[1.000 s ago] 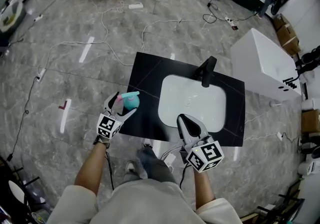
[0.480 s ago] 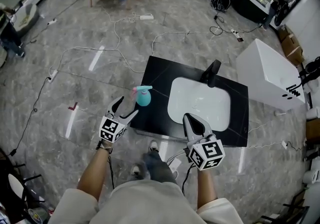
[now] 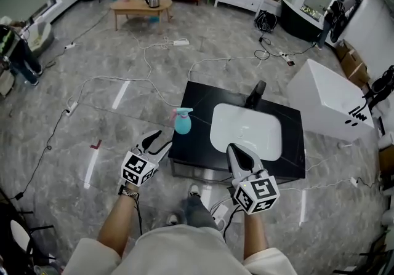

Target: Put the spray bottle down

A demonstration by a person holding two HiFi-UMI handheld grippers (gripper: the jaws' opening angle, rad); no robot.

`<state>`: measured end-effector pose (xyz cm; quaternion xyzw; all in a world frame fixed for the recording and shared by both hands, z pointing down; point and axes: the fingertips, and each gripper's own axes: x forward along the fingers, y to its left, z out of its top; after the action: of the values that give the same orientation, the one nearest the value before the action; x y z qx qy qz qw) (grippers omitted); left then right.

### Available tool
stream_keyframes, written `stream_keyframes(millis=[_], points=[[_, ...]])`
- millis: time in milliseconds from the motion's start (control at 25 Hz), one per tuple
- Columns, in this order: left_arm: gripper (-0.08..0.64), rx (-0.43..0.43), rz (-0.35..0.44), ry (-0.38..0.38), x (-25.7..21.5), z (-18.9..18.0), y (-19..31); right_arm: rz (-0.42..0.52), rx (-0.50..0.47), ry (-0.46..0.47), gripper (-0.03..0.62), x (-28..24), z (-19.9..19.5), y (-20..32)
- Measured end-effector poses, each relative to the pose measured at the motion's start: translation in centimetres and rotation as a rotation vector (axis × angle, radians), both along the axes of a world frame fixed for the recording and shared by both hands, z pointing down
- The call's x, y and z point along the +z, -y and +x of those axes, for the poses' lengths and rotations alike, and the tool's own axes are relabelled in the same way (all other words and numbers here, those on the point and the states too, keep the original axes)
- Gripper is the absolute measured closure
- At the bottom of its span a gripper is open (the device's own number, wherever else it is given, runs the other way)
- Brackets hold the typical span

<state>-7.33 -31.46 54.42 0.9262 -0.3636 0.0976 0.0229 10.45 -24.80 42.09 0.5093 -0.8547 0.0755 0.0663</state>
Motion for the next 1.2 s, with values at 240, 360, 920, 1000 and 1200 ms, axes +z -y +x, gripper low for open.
stream_keyframes(millis=[240, 360, 920, 1000, 1200], points=[[0.413, 0.028, 0.057, -0.002, -5.2, -1.0, -3.9, 0.031, -0.003, -0.012, 0.587, -1.8, -1.2, -3.3], [0.423, 0.051, 0.098, 0.02, -7.7, -1.0, -5.8, 0.045, -0.003, -0.02, 0.587, -2.6, -1.7, -4.3], [0.513, 0.084, 0.179, -0.023, -14.5, -1.2, -11.0, 0.097, -0.042, -0.048, 0.588, -5.2, -4.0, -6.5], [0.548, 0.075, 0.179, -0.024, -14.7, -1.4, -11.1, 0.101, -0.053, -0.053, 0.588, -5.4, -4.4, -6.8], [0.554, 0.063, 0.19, -0.008, -15.1, -1.8, -10.9, 0.118, -0.066, -0.072, 0.588, -6.0, -4.8, -7.2]])
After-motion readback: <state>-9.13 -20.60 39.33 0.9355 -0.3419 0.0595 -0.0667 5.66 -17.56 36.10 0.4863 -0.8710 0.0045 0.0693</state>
